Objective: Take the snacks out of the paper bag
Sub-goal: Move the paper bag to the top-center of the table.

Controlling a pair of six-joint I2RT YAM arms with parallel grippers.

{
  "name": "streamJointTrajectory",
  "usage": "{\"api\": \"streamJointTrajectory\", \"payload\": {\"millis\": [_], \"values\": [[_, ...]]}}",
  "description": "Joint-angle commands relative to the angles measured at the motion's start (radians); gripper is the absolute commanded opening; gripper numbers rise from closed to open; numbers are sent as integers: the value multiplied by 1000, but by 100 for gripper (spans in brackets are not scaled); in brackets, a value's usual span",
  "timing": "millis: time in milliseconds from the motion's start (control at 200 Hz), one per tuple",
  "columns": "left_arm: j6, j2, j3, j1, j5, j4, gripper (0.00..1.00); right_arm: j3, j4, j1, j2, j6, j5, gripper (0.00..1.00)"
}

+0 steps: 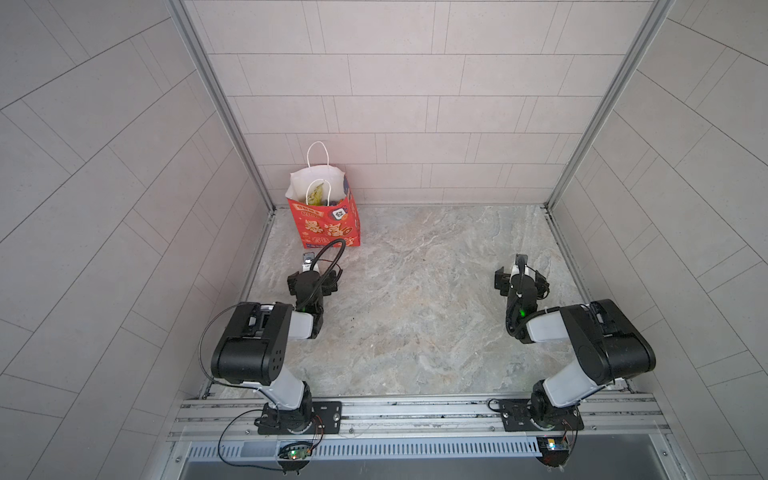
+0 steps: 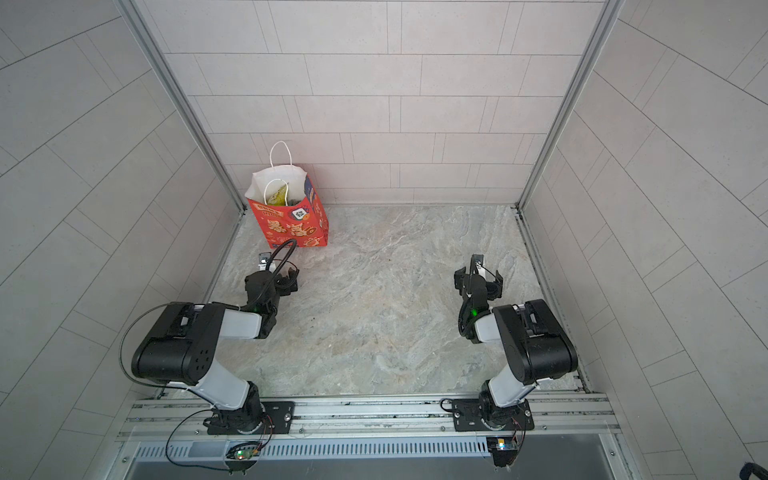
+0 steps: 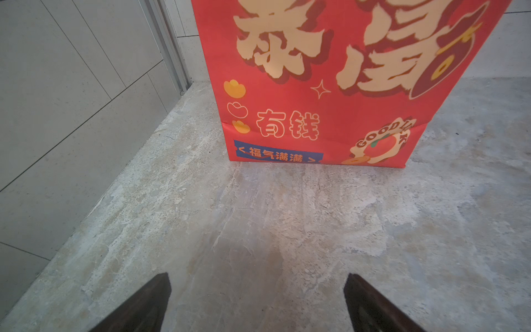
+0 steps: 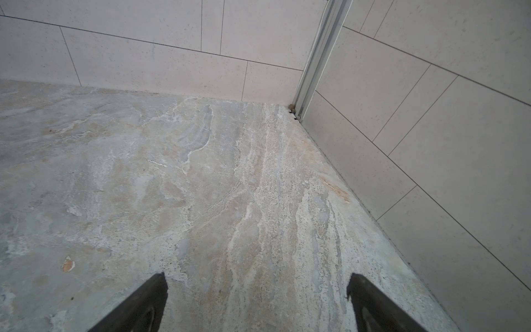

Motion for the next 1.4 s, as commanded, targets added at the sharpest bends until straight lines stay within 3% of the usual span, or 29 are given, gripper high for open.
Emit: {"api": "streamJointTrajectory", "payload": {"millis": [0, 420, 560, 610, 731, 771, 836, 891, 936, 991, 1061, 1156, 1186, 1281, 1396], "values": [[-6, -11, 9, 4, 5, 5, 100, 6, 2, -2, 5, 4, 4, 99], [-4, -15, 2, 3, 3, 15, 100, 4, 7, -2, 4, 1, 4, 99], [-3, -38, -89, -5, -12, 180, 100, -49, 100, 7, -18, -9, 18, 99], [23, -85, -124, -37, -54, 202, 100, -66, 110, 21, -47, -33, 10, 99], [140, -299, -136, -168, -202, 83, 100, -47, -29, 133, -252, -124, 164, 99], [151, -387, -139, -214, -238, 68, 99, -43, -88, 134, -340, -12, 171, 99], [77, -547, -109, -248, -238, -42, 97, -28, -200, 91, -456, 348, 160, 99], [-23, -649, 6, -244, -241, -256, 94, 22, -332, 2, -510, 528, -74, 99], [-69, -686, 93, -229, -243, -392, 91, 103, -425, -18, -510, 541, -215, 89], [-157, -693, 170, -176, -235, -457, 84, 202, -532, -1, -491, 489, -294, 76], [-301, -685, 244, -46, -87, -499, 69, 290, -583, 36, -442, 453, -324, 65], [-433, -646, 354, 118, 93, -520, 59, 348, -560, 73, -373, 444, -360, 62], [-431, -620, 414, 151, 127, -573, 56, 364, -565, 85, -353, 445, -360, 61], [-408, -515, 590, 242, 226, -692, 34, 409, -566, 130, -293, 420, -370, 61], [-408, -301, 772, 346, 409, -780, 26, 477, -608, 162, -228, 388, -429, 60]]}}
